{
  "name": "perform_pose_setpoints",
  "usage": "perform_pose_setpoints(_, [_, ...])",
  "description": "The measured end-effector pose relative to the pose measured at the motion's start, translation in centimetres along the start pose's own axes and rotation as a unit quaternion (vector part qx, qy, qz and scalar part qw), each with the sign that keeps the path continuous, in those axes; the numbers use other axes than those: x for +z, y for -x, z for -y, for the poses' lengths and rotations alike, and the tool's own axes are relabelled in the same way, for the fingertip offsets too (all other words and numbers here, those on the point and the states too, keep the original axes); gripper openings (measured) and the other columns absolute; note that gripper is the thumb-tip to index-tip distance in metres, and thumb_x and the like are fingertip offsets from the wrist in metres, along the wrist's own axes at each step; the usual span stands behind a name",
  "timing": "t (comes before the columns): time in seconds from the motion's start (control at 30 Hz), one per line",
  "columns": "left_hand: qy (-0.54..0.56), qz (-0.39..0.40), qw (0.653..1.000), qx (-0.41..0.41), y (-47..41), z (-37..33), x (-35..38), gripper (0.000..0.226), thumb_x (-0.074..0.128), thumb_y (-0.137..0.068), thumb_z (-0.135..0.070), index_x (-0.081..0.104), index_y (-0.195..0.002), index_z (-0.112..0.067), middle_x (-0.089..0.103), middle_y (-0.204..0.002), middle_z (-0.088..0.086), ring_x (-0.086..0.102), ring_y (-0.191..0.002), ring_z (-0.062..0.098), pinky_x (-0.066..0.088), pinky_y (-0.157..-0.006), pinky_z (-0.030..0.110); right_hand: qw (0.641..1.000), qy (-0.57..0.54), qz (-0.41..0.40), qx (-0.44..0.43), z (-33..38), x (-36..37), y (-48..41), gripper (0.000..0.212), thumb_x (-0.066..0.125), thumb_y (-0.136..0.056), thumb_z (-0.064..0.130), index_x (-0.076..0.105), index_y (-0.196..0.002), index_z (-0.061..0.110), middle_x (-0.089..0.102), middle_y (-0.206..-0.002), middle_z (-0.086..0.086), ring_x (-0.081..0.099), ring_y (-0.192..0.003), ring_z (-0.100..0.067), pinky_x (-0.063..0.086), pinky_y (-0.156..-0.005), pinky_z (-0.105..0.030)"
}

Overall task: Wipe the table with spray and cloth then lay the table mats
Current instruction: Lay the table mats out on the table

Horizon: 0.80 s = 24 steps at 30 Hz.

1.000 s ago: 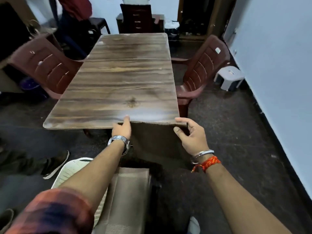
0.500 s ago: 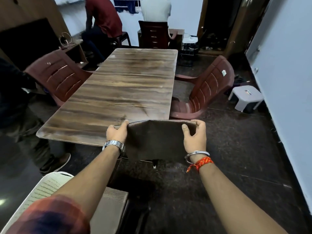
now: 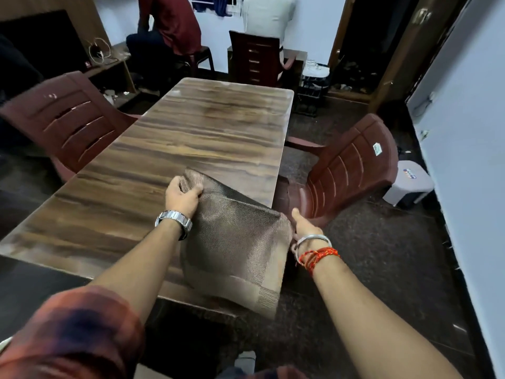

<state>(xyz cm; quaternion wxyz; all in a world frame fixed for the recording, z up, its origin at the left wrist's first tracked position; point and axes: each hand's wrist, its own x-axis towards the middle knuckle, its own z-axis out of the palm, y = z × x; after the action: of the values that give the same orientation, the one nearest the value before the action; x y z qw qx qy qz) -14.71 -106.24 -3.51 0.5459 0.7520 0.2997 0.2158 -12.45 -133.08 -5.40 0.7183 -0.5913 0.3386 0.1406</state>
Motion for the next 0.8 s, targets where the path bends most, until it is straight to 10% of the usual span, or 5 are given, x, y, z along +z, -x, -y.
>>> perform_pose_setpoints(0.17, [-0.004, 0.029, 1.0, -0.002, -3.9, 0.2, 2.6, 0.033, 0.084, -0.07, -0.035, 0.059, -0.084, -0.02, 0.072, -0.092, 0.004, 0.069, -0.084, 0.022, 0.056, -0.083, 0.043, 0.987, 0.08, 0.107, 0.089, 2.6, 2.2, -5.3, 0.048, 0.078, -0.057, 0.031, 0.074, -0.098, 0.005, 0.072, -0.084, -0.009, 0.068, -0.069, -0.026, 0.058, -0.065, -0.036])
perform_pose_setpoints(0.27, [-0.013, 0.022, 1.0, -0.018, -6.3, 0.2, 4.3, 0.07, 0.088, -0.055, -0.055, 0.061, -0.107, -0.016, 0.071, -0.099, 0.0, 0.068, -0.09, 0.016, 0.055, -0.087, 0.038, 0.984, 0.146, 0.102, -0.011, 5.8, 3.6, -7.3, 0.005, 0.07, -0.077, 0.011, 0.066, -0.077, 0.012, 0.064, -0.075, -0.005, 0.061, -0.062, -0.017, 0.053, -0.061, -0.026])
perform_pose_setpoints(0.4, [-0.039, -0.007, 0.999, -0.023, -8.5, -0.7, 7.3, 0.095, 0.088, -0.05, -0.059, 0.055, -0.128, -0.016, 0.066, -0.109, -0.006, 0.064, -0.096, 0.009, 0.049, -0.09, 0.024, 0.974, 0.098, 0.148, -0.14, 8.9, 5.5, -11.2, 0.036, 0.062, -0.079, -0.018, 0.063, -0.109, 0.001, 0.067, -0.098, -0.01, 0.067, -0.082, -0.01, 0.053, -0.064, -0.012])
perform_pose_setpoints(0.53, [-0.06, -0.052, 0.996, -0.035, -10.7, -1.9, 10.3, 0.095, 0.089, -0.053, -0.053, 0.053, -0.133, -0.015, 0.06, -0.117, -0.008, 0.059, -0.103, 0.007, 0.044, -0.096, 0.022, 0.925, 0.163, 0.196, -0.282, 12.4, 6.8, -14.9, 0.04, 0.064, -0.073, -0.019, 0.065, -0.1, 0.011, 0.068, -0.112, -0.009, 0.062, -0.104, -0.016, 0.049, -0.097, -0.025])
perform_pose_setpoints(0.8, [-0.067, -0.109, 0.991, -0.029, -15.8, -4.6, 13.6, 0.109, 0.089, -0.05, -0.058, 0.046, -0.142, -0.018, 0.053, -0.134, -0.008, 0.05, -0.122, 0.003, 0.036, -0.108, 0.019, 0.879, 0.203, 0.217, -0.373, 15.4, 9.5, -20.1, 0.043, 0.064, -0.072, -0.01, 0.069, -0.091, 0.028, 0.067, -0.114, 0.008, 0.063, -0.098, 0.002, 0.046, -0.097, -0.015])
